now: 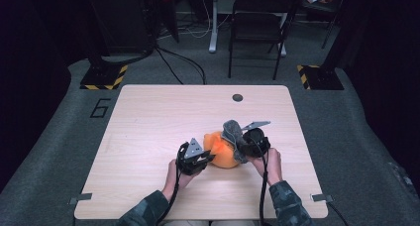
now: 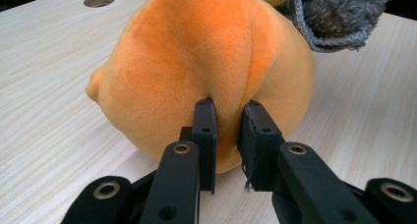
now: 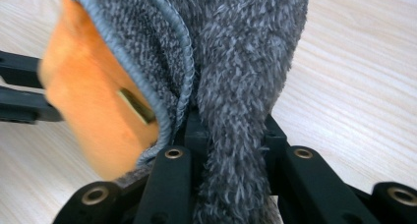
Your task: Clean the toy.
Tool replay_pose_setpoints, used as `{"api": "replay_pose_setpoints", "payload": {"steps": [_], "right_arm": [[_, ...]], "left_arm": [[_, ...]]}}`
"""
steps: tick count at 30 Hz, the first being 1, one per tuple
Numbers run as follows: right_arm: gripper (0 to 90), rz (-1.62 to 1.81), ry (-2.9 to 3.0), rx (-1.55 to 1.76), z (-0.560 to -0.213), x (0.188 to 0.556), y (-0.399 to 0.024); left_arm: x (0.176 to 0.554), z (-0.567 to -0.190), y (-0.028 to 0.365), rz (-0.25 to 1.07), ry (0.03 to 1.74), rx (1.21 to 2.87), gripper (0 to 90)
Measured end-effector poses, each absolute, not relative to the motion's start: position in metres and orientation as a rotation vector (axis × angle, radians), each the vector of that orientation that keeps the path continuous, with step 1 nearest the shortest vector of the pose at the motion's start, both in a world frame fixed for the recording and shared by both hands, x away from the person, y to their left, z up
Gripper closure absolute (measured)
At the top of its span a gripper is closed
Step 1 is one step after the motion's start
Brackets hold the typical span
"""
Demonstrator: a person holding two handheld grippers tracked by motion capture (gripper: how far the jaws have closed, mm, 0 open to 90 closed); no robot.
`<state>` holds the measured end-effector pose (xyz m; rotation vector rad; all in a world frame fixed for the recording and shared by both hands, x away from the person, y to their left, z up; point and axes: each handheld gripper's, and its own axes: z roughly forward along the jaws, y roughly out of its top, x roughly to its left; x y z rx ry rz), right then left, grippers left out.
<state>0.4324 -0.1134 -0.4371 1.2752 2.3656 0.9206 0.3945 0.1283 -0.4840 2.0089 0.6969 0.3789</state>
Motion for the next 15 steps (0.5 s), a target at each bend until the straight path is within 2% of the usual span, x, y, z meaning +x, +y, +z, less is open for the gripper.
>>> {"api": "replay_pose_setpoints", "payload": {"steps": [15], "right_arm": [[73.6,0.839,2.377,1.37,-0.457,0.442,-0.126]], "left_arm": [[0.395,-0.484,0.128,0.377,0.695,2.007,77.7]]}}
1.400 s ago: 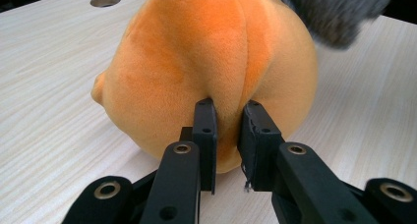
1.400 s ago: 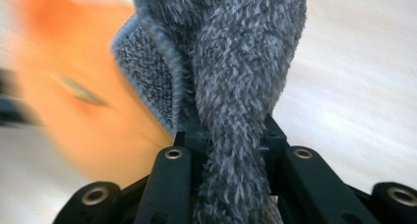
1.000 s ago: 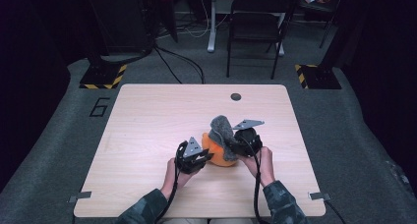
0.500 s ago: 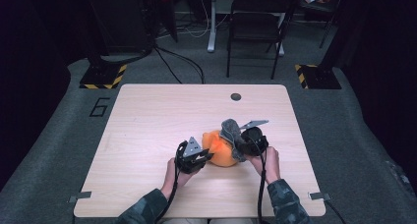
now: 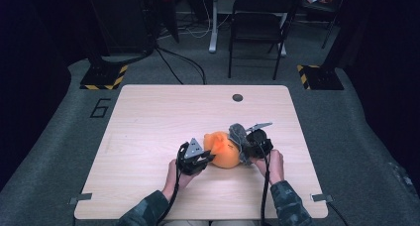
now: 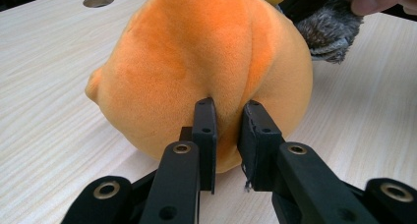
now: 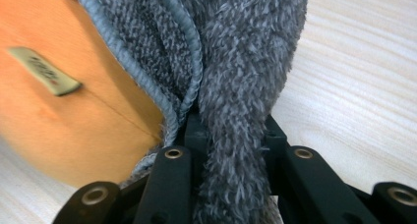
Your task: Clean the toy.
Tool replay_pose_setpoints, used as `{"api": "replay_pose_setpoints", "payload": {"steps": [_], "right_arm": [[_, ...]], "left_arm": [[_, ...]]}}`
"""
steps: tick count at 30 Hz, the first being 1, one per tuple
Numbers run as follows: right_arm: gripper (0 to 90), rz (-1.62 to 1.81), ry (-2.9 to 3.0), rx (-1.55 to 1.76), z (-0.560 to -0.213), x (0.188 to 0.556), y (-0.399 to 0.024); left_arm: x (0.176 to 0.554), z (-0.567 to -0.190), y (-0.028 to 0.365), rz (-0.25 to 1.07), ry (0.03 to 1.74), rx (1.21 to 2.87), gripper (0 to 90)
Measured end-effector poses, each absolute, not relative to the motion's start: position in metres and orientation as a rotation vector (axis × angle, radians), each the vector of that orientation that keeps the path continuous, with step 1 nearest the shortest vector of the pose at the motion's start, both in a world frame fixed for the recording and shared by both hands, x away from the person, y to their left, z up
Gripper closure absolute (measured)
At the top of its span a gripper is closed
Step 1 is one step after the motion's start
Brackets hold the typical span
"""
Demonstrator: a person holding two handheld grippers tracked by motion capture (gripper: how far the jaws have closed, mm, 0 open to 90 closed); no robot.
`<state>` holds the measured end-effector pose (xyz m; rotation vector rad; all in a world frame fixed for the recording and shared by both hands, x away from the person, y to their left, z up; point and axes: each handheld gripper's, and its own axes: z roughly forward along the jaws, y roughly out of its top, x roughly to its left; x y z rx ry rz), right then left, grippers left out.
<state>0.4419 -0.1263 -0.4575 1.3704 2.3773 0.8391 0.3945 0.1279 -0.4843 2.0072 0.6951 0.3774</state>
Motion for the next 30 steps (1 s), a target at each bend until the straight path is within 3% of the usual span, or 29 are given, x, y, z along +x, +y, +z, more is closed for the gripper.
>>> {"api": "replay_pose_setpoints", "payload": {"steps": [17,30], "right_arm": [[73.5,0.688,2.394,1.424,-0.48,0.45,-0.13],[73.6,0.978,2.361,1.259,-0.408,0.424,-0.117]], "left_arm": [[0.395,-0.484,0.129,0.39,0.698,2.011,77.7],[0.398,-0.488,0.131,0.367,0.73,2.01,77.5]]}}
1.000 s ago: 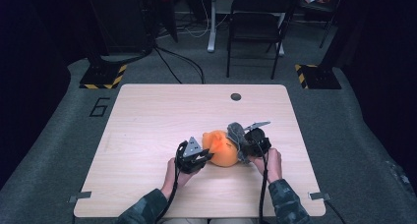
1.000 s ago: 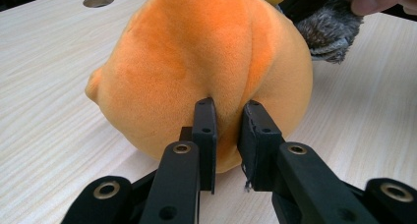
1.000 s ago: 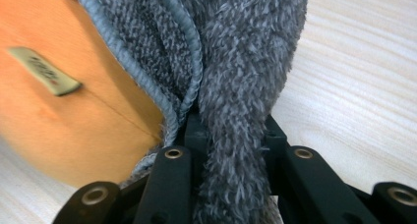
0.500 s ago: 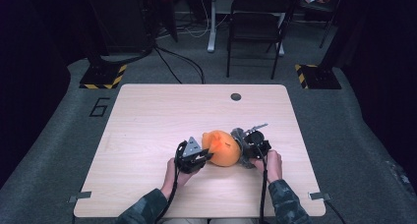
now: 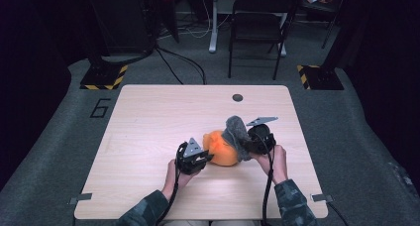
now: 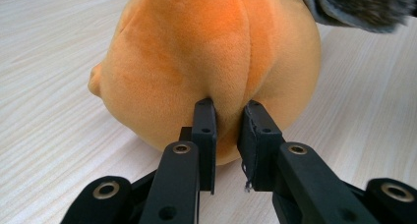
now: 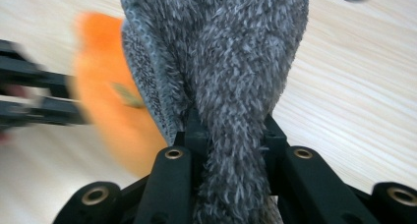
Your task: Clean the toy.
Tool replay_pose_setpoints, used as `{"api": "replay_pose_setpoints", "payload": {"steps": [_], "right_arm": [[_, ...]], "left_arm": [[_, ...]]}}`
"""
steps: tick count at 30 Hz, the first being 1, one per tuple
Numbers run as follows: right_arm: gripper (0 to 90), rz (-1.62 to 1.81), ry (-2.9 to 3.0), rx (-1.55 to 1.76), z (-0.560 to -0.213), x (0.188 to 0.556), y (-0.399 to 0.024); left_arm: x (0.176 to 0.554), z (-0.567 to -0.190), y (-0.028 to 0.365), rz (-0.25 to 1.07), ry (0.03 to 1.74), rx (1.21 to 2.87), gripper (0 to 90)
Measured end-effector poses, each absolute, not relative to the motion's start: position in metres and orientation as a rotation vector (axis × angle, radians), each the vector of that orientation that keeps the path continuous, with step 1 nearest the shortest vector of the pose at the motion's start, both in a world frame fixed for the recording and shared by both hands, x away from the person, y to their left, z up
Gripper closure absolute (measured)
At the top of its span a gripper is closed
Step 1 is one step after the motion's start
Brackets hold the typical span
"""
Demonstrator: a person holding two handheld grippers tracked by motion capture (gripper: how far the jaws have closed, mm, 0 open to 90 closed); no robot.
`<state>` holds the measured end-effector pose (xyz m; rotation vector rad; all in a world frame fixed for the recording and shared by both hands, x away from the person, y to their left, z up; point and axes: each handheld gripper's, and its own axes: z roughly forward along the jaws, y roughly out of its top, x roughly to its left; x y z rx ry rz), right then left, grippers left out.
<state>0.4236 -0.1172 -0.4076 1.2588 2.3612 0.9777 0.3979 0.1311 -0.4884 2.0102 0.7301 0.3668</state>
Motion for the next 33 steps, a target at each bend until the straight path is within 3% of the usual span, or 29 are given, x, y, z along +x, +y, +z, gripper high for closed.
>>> {"api": "replay_pose_setpoints", "payload": {"steps": [5,11,15,17,21,23,33], "right_arm": [[73.6,0.86,2.399,1.189,-0.425,0.424,-0.098],[73.7,0.892,2.372,1.25,-0.434,0.43,-0.107],[73.8,0.918,2.361,1.268,-0.438,0.433,-0.11],[73.7,0.919,2.366,1.261,-0.439,0.433,-0.111],[73.7,0.923,2.361,1.254,-0.439,0.433,-0.11],[73.7,0.924,2.357,1.265,-0.438,0.432,-0.11],[73.7,1.058,2.301,1.235,-0.4,0.42,-0.116]], "left_arm": [[0.399,-0.489,0.131,0.376,0.728,2.015,75.3],[0.399,-0.492,0.125,0.415,0.729,2.068,47.4],[0.398,-0.497,0.118,0.451,0.717,2.077,41.7],[0.398,-0.5,0.117,0.47,0.721,2.057,48.7],[0.396,-0.501,0.117,0.486,0.721,2.042,71.9],[0.396,-0.5,0.118,0.481,0.72,2.035,77.1],[0.399,-0.486,0.129,0.29,0.794,1.935,82.5]]}}
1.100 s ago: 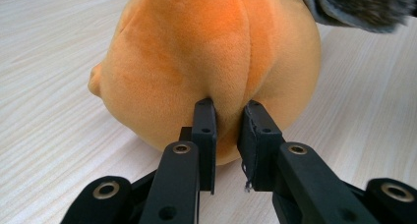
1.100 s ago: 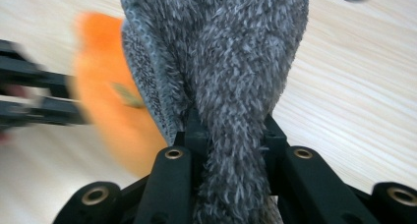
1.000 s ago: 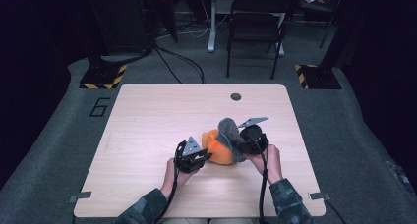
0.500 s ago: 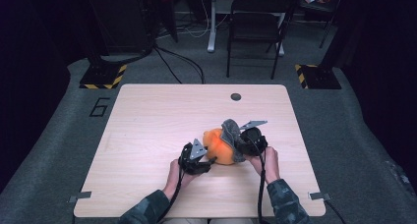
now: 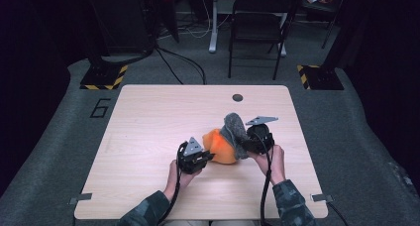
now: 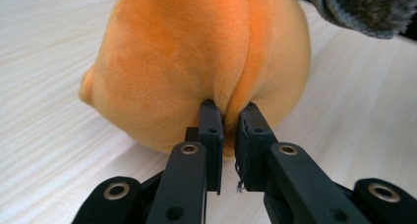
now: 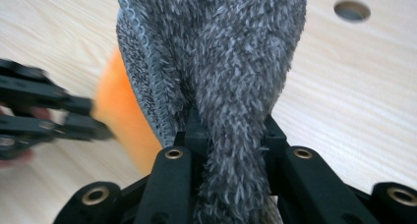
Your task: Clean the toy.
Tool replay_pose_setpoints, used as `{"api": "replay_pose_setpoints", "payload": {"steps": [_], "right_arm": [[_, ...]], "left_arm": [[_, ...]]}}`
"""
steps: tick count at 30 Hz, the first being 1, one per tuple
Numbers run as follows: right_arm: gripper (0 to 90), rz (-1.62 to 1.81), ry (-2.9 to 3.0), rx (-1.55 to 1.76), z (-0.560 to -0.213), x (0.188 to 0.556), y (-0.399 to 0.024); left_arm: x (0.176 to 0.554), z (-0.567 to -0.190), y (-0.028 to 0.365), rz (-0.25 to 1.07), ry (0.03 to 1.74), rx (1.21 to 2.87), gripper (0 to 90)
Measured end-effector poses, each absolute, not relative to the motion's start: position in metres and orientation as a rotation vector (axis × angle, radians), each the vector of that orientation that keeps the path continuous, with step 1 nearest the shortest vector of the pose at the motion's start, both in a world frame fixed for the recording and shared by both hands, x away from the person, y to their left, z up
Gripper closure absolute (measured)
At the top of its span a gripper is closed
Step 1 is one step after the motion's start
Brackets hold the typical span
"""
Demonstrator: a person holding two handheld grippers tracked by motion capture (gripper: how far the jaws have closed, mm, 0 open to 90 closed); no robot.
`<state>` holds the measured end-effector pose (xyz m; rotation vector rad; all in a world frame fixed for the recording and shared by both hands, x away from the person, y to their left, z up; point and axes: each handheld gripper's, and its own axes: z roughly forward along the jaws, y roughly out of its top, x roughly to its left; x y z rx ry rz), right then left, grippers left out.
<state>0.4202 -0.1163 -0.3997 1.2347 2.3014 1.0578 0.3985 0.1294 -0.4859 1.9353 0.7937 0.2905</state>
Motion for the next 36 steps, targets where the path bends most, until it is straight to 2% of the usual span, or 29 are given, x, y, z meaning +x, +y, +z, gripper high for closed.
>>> {"api": "replay_pose_setpoints", "payload": {"steps": [5,10,36], "right_arm": [[73.7,1.098,2.318,1.158,-0.391,0.411,-0.1],[73.7,1.009,2.341,1.15,-0.408,0.413,-0.085],[73.5,0.77,2.407,1.355,-0.451,0.439,-0.123]], "left_arm": [[0.395,-0.481,0.128,0.248,0.795,1.927,82.5],[0.396,-0.483,0.127,0.262,0.79,1.961,82.2],[0.401,-0.489,0.131,0.264,0.803,1.965,79.9]]}}
